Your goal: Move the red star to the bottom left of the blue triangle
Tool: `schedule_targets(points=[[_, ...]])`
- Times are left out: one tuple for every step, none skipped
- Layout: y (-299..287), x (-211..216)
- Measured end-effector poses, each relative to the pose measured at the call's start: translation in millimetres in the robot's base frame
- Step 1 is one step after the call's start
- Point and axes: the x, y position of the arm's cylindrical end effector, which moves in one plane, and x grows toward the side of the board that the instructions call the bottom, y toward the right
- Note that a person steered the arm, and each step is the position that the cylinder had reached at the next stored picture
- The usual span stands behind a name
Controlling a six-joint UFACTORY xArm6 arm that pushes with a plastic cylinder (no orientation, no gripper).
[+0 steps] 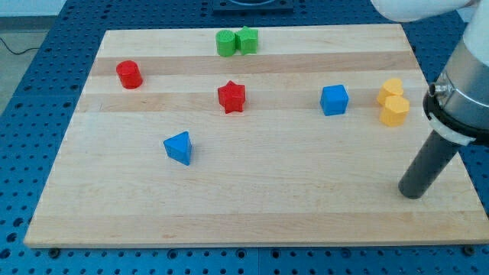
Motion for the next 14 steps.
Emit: schedule_targets(points=[[-6.2,-3.5],[-26.0,-37.9],[-77.5,-69.8],[-126.9,-106.1],[-157.1,-151.4],[-194.8,-193.4],[-264.7,-187.3],[-353.6,-145.5],[-384.8,-142.7],[-370.2,-192.2],[-323.9,-211.0],[-283.0,-193.1],[-275.7,-169.0],[-261.0,-162.5]])
